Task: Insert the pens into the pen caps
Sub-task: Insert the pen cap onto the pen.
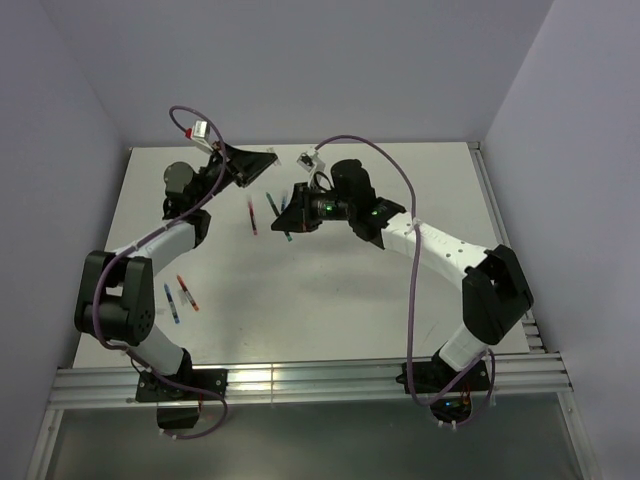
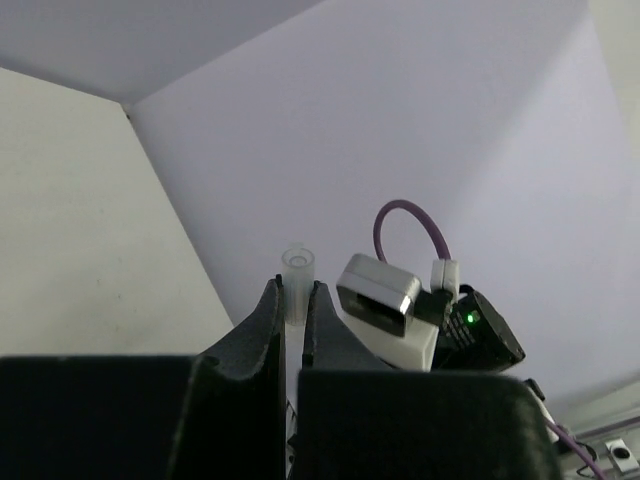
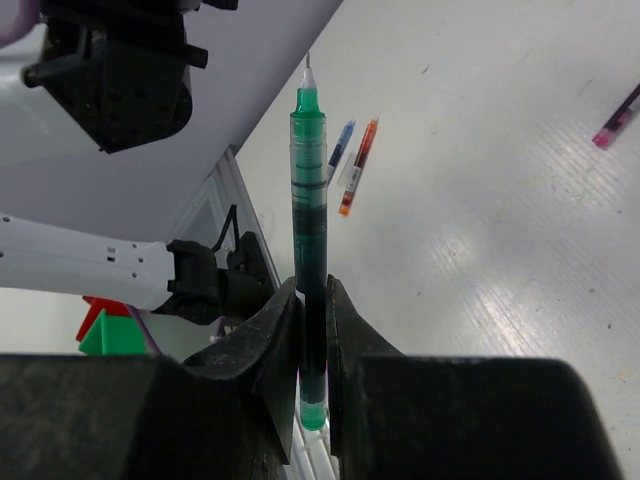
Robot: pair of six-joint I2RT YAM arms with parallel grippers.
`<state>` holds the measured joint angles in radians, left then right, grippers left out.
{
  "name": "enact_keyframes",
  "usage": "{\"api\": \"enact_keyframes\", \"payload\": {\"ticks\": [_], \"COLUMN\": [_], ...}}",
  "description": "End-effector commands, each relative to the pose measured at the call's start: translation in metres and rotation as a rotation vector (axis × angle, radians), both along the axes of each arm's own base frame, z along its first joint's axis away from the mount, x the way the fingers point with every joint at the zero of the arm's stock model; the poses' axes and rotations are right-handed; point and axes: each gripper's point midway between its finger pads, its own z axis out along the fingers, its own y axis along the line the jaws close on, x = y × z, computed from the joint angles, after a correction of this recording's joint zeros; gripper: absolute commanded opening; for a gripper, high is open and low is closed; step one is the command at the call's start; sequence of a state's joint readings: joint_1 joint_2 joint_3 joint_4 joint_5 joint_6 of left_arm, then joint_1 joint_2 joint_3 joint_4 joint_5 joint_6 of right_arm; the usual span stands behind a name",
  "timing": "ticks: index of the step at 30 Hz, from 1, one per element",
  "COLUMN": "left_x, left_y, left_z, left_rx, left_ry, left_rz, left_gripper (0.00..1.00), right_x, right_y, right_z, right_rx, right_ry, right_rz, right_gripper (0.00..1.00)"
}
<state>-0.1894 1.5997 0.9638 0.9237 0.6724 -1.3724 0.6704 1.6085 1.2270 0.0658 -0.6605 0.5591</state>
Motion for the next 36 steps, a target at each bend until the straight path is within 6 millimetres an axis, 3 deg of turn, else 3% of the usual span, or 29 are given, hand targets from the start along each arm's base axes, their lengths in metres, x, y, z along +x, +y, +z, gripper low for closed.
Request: {"api": "enact_keyframes", "payload": {"ticks": [1,7,16,27,36], "left_x": [-0.025,-0.034,-0.043,-0.04,-0.029], "left_y": [-0.003,-0.01,-0.02,-0.022,-0.015], "left_z": [0.027,0.024,0.022,0.016,0.024], "left_rx": [-0.049,-0.056,-0.072,-0.067,-0.061], "left_ry": [-0.167,-0.178,-0.189,-0.163,-0.165], "left_rz": [-0.067,-0.116,-0.165,-0.157,-0.128], "left_gripper": [0.0,0.0,0.0,0.0,0.0], "right_x": [0.012,0.024,0.028,0.029,0.025], "right_y": [-0.016,-0.03,-0.034,-0.038,-0.035], "right_z": [0.032,0.039,0.043,0.044,0.042], "right_rx": [0.046,0.049,0.048,0.042,0.04], "right_ry": [-0.101,-0.126,-0.135,-0.135,-0.121], "right_rz": [-0.077,-0.129,-0.144,-0.151,-0.122], "right_gripper": [0.0,0.0,0.0,0.0,0.0]}}
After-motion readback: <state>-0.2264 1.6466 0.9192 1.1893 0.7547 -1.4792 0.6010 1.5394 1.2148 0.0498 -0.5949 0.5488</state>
